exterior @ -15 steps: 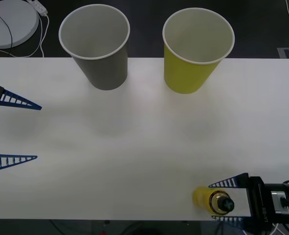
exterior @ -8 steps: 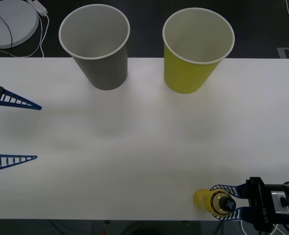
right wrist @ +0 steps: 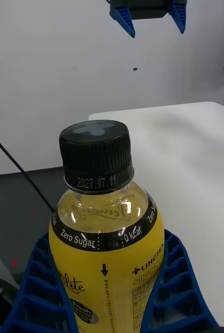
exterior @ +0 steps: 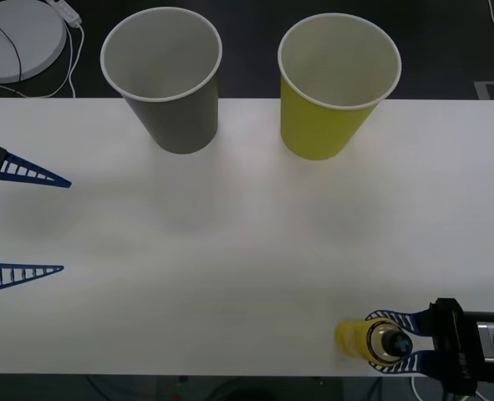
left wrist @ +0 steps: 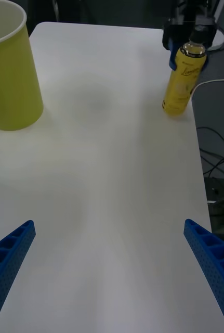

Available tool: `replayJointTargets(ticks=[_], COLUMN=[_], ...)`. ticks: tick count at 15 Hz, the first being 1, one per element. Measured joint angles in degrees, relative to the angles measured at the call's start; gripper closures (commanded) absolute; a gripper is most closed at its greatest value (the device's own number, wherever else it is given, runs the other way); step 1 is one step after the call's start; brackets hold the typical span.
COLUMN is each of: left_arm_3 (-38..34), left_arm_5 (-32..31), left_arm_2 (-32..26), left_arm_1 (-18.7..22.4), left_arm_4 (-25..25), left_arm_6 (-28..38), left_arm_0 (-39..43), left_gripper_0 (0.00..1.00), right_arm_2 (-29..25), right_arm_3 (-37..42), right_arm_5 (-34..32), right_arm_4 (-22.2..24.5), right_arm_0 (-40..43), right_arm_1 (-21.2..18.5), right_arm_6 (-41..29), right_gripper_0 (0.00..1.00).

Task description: Put the can into the green bin and the plastic bottle into the gray bin

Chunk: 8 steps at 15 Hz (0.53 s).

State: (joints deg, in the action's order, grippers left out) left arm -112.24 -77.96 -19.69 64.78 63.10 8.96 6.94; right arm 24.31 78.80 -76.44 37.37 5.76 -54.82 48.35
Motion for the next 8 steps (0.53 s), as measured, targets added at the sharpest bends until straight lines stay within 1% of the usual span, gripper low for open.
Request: replayJointTargets(ticks=[4,8], left_arm_3=[0.0,0.0], left_arm_5=[0.0,0.0], left_arm_2=[0.0,0.0], left_arm_1=[0.0,0.0], left_arm_4=[0.0,0.0], left_arm_6=[0.0,0.0], left_arm_0=[0.0,0.0], left_gripper_0=[0.00,0.00], right_arm_2=[-3.2,-6.6], right_arm_3=[10.9,18.1], right_arm_5=[7.2,11.9], right_arm_4=[-3.9,-7.4], right_arm_0=[6.5,11.8], right_arm_1=[-4.4,-6.5], right_arm_6=[-1.4,-2.5], right_gripper_0=[1.00,1.00])
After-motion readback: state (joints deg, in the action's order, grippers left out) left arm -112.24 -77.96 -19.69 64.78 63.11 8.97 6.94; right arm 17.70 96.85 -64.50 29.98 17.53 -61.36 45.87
